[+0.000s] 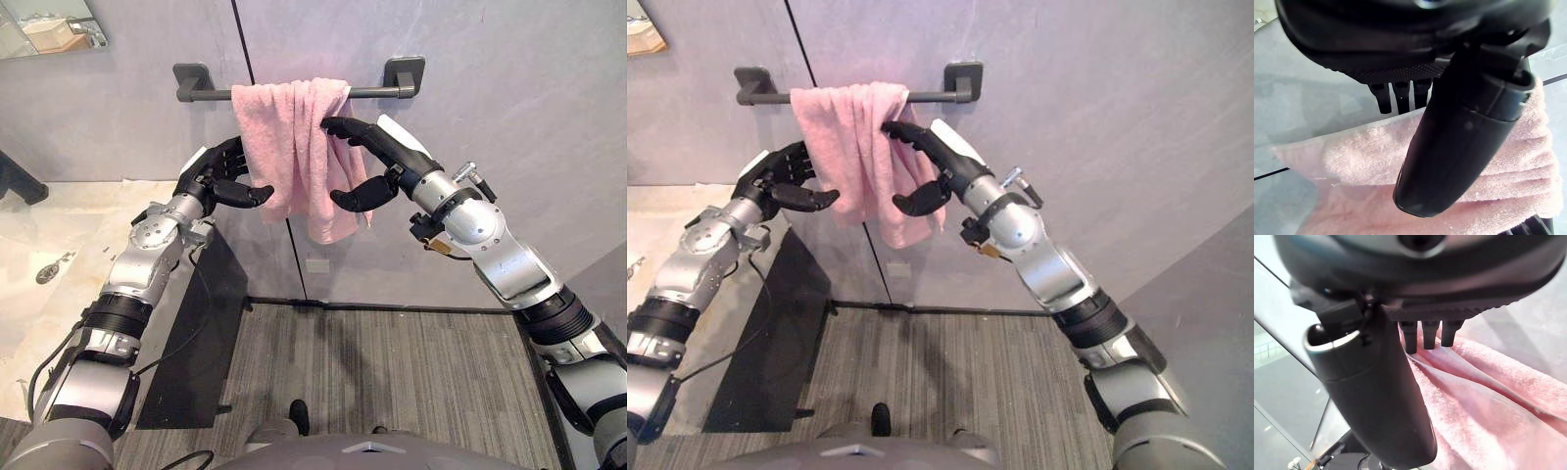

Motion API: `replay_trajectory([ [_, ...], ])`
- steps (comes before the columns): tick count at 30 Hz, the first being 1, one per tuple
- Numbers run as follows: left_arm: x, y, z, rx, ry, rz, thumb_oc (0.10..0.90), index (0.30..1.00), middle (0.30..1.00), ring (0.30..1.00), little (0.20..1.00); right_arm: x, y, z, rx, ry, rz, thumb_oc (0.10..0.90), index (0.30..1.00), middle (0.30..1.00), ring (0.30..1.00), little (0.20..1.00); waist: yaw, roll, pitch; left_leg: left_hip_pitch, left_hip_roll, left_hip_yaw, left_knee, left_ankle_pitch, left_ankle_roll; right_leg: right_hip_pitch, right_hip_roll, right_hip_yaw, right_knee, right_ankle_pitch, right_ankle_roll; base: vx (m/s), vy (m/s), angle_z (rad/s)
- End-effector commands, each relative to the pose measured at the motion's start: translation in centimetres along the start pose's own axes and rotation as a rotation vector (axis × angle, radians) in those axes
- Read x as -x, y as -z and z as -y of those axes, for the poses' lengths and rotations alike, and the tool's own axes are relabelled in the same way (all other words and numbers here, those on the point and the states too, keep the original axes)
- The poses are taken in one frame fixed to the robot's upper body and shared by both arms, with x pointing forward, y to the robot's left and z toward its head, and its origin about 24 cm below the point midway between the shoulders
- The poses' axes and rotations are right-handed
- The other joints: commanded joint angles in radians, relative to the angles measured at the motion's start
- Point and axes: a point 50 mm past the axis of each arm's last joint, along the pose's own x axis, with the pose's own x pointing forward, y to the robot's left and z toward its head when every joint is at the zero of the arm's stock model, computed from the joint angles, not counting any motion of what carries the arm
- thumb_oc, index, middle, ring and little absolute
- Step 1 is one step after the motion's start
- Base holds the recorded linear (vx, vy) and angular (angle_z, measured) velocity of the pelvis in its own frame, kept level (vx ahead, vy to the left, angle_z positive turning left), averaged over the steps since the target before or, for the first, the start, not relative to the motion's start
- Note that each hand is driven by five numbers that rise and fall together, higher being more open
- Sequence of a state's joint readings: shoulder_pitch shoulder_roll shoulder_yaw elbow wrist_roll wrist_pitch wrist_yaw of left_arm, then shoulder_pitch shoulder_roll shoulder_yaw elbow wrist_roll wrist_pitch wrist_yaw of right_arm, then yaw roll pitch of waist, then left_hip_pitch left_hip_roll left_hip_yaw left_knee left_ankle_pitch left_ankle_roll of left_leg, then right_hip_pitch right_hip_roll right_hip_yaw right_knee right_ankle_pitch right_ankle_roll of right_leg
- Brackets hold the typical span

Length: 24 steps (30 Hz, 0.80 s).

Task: Organize the bathroom.

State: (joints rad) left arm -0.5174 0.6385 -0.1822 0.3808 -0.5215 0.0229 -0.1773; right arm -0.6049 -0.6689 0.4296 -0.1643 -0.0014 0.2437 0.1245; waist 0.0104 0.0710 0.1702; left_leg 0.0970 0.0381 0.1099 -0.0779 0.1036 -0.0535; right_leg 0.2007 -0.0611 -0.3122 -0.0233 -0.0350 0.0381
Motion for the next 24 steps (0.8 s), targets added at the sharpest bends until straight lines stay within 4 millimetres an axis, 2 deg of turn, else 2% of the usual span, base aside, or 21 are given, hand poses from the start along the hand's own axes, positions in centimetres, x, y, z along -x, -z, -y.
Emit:
replay_trajectory([
  [1,-1.6,-7.6,0.1,-0.021,0.026,0.315,0.8,0.9,0.9,0.9,0.9,-0.6,-2.9,1.9,0.125,0.084,0.128,0.8,0.9,0.9,0.9,0.9,0.007,-0.018,-0.114,-0.012,0.066,0.026,0.054,-0.059,-0.101,-0.062,-0.028,0.075,0.051,-0.042,0.062,0.0,0.0,0.0],
  [3,-1.6,-7.6,0.1,-0.022,0.027,0.316,0.8,0.9,0.9,0.9,0.9,-0.6,-2.8,1.9,0.13,0.085,0.123,0.8,0.9,0.9,0.9,0.9,0.007,-0.018,-0.114,-0.012,0.066,0.026,0.054,-0.059,-0.101,-0.062,-0.028,0.075,0.052,-0.043,0.062,0.0,0.0,0.0],
  [5,-1.1,-7.7,0.2,-0.03,0.03,0.332,0.8,0.9,0.9,0.9,0.9,0.2,-1.5,2.3,0.19,0.11,0.055,0.8,0.9,0.9,0.9,0.9,-0.001,-0.015,-0.106,-0.016,0.068,0.032,0.055,-0.057,-0.101,-0.071,-0.03,0.078,0.06,-0.045,0.063,-0.02,0.013,0.0],
  [9,-0.7,-7.9,-0.1,-0.036,0.02,0.338,0.8,0.9,0.9,0.9,0.9,1.0,-0.6,2.9,0.232,0.134,0.013,0.8,0.9,0.9,0.9,0.9,-0.009,-0.013,-0.103,-0.015,0.069,0.039,0.052,-0.057,-0.099,-0.075,-0.03,0.083,0.06,-0.044,0.065,0.0,0.0,0.0],
  [10,-0.3,-7.8,-0.4,-0.041,0.004,0.341,0.8,0.9,0.9,0.9,0.9,2.1,0.2,3.7,0.269,0.179,-0.026,0.8,0.9,0.9,0.9,0.9,-0.018,-0.013,-0.101,-0.016,0.072,0.049,0.051,-0.057,-0.099,-0.078,-0.029,0.089,0.059,-0.042,0.068,0.0,0.0,0.0],
  [12,0.0,-7.7,-0.8,-0.042,-0.007,0.342,0.8,0.9,0.9,0.9,0.9,2.8,0.6,4.4,0.301,0.216,-0.049,0.8,0.9,0.9,0.9,0.9,-0.024,-0.013,-0.1,-0.016,0.072,0.053,0.052,-0.057,-0.098,-0.08,-0.028,0.094,0.059,-0.042,0.069,-0.01,0.004,-0.04],
  [19,0.7,-7.3,-1.7,-0.046,-0.035,0.331,0.8,0.9,0.9,0.9,0.9,4.1,0.6,5.8,0.324,0.29,-0.055,0.8,0.9,0.9,0.9,0.9,-0.041,-0.008,-0.097,-0.018,0.071,0.06,0.056,-0.06,-0.095,-0.091,-0.028,0.112,0.068,-0.045,0.072,0.0,0.008,-0.06],
  [24,0.9,-7.0,-1.9,-0.041,-0.043,0.327,0.8,0.9,0.9,0.9,0.9,4.1,0.3,5.7,0.308,0.29,-0.03,0.8,0.9,0.9,0.9,0.9,-0.041,-0.004,-0.098,-0.015,0.065,0.057,0.058,-0.067,-0.092,-0.096,-0.03,0.118,0.069,-0.044,0.075,0.0,0.004,-0.01],
])
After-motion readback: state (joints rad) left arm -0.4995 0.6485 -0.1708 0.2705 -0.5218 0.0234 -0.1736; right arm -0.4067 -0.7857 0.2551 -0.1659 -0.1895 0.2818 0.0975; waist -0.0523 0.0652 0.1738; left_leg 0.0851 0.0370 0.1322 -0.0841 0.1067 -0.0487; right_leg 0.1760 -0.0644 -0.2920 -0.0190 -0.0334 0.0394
